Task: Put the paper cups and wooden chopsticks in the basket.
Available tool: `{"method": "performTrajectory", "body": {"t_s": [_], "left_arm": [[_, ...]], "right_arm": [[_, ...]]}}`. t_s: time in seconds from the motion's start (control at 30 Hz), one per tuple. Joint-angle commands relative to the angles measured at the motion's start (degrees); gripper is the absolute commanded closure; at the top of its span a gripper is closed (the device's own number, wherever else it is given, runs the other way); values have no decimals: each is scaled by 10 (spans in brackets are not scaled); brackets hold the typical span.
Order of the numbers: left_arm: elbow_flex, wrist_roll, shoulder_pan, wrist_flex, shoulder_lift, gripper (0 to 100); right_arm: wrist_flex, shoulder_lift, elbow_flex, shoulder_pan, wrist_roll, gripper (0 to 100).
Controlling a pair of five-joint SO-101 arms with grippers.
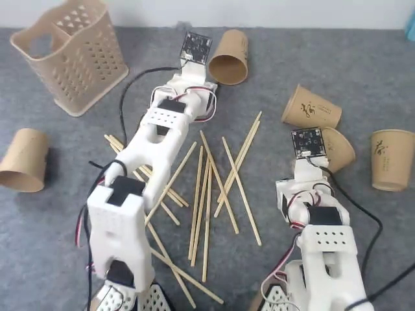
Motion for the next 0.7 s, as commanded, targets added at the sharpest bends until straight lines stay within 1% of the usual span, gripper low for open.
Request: {"method": "performTrajectory", "body": {"t_s": [0.0, 0.1, 0.23, 0.33, 0.47, 0.63, 0.67], "left_arm": [[-29, 4, -8, -112, 33, 823], [-29, 4, -22, -200, 75, 823], [-29, 4, -25, -303, 111, 823], [-36, 7, -22, -354, 125, 823], [-80, 8, -25, -367, 152, 824], [-178, 8, -42, -363, 215, 825], [-203, 8, -42, -352, 231, 825]], "right_arm": [[-11, -17, -4, 6, -2, 880], [-9, -17, -4, 5, -1, 879], [-9, -13, -4, 2, -1, 879], [-9, -13, -4, 2, -1, 879], [-8, -12, -3, 2, 15, 880], [-8, -17, 6, 1, 18, 879], [-8, -17, 7, 0, 18, 879]]}}
